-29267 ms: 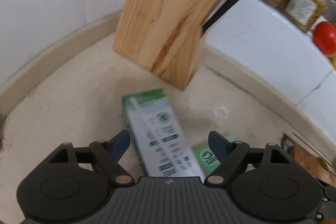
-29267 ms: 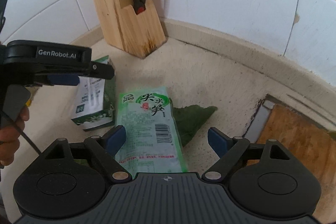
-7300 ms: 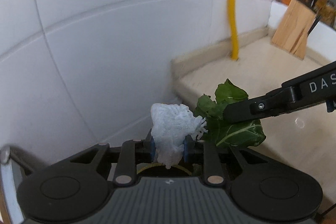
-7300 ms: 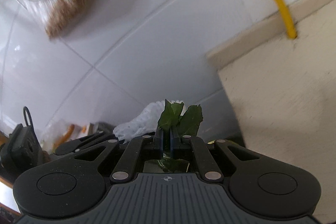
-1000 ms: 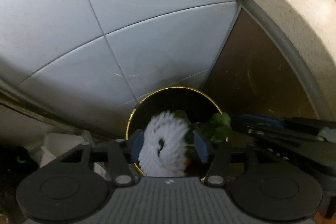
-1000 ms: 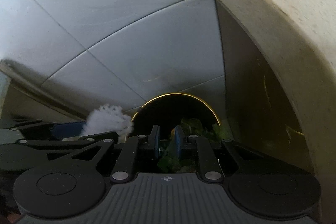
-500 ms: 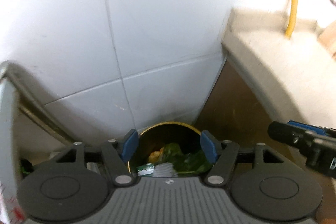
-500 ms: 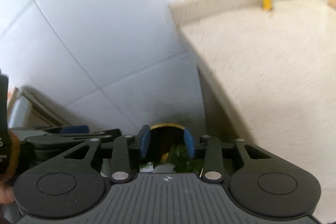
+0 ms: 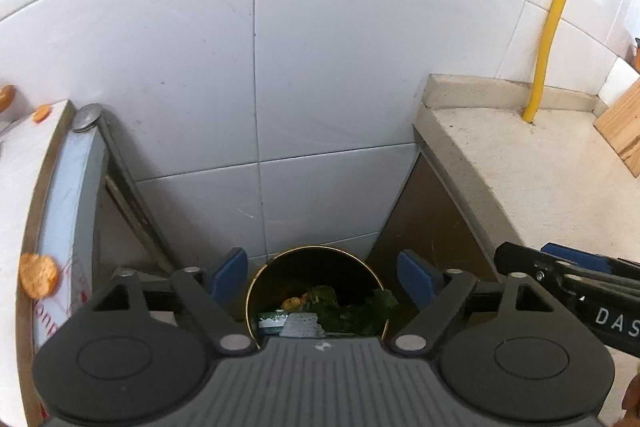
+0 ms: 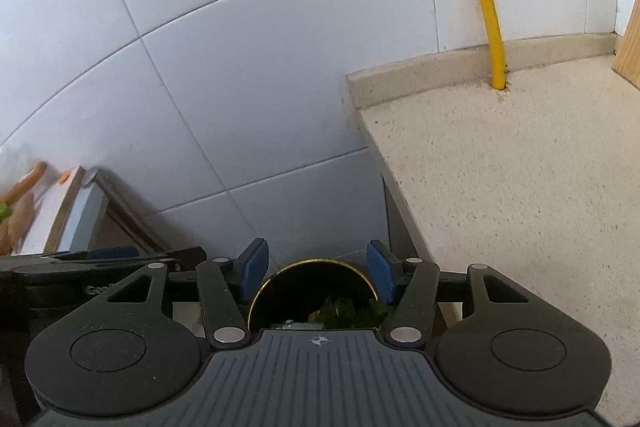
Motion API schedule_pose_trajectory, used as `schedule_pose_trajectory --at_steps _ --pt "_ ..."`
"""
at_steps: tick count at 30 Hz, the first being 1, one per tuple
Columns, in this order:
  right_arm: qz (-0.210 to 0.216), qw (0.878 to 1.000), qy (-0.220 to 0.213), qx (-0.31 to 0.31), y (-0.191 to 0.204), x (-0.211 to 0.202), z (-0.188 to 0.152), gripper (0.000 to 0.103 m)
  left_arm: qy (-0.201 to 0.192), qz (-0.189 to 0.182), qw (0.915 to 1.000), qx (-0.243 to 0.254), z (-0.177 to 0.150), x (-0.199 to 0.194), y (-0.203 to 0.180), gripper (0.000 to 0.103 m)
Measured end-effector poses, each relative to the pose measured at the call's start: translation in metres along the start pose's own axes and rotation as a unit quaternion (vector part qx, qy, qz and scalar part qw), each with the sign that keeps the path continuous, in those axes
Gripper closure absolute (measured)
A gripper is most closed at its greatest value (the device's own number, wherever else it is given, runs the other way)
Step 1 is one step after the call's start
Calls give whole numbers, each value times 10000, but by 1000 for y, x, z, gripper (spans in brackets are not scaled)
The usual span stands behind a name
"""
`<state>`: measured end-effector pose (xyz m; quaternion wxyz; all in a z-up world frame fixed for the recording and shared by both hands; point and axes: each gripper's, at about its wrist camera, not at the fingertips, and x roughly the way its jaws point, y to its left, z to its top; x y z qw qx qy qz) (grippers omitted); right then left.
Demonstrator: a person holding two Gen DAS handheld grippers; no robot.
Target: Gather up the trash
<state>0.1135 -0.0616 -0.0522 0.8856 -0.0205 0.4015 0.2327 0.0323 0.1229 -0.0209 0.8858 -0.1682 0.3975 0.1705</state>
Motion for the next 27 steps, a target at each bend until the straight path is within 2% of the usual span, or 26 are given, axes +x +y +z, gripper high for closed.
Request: schedule_pose_trajectory --at_steps 6,27 --pt "134 9999 9 -47 -5 -9 1 37 -59 141 9999 -76 -9 -11 -10 24" --pt "368 9990 76 -235 -5 -21 -8 36 -268 495 9981 -247 -30 -42 -20 22"
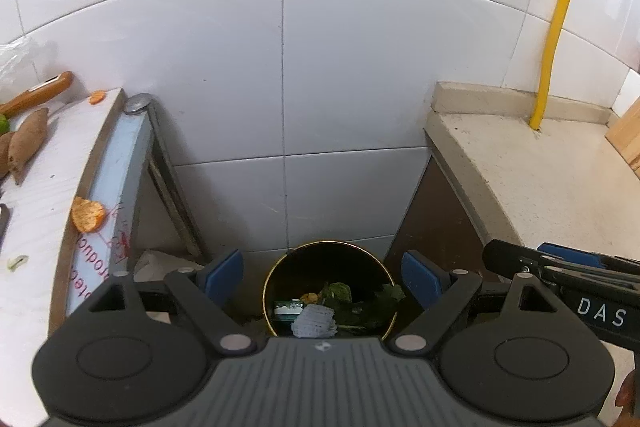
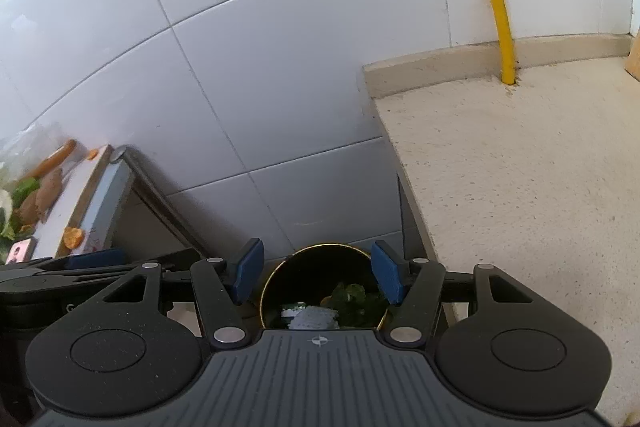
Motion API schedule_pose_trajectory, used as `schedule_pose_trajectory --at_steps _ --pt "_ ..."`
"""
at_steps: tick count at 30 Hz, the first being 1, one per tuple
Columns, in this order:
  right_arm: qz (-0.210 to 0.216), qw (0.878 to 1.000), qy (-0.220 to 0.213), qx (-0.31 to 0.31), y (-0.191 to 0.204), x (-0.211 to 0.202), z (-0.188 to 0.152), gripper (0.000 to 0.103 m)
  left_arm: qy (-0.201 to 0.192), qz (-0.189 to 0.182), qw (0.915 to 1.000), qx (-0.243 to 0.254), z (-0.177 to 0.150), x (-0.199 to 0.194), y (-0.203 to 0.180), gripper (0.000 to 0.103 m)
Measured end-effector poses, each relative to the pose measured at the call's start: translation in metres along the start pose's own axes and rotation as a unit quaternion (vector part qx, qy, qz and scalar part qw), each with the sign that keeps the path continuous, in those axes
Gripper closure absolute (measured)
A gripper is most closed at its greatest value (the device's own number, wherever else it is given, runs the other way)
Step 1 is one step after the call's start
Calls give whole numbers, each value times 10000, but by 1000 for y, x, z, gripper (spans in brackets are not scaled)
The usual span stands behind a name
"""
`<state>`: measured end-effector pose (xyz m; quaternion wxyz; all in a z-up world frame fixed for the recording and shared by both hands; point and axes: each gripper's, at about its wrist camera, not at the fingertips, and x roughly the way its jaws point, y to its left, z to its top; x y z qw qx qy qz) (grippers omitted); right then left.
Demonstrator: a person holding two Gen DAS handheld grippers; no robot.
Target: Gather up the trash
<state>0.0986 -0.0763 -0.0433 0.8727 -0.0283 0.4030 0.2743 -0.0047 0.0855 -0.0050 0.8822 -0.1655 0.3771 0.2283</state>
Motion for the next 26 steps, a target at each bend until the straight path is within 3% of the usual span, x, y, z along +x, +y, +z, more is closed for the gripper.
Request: schedule_pose_trajectory --at_steps 26 --pt "103 9998 13 -163 5 -17 -9 36 -90 183 9998 -53 -14 -20 -5 22"
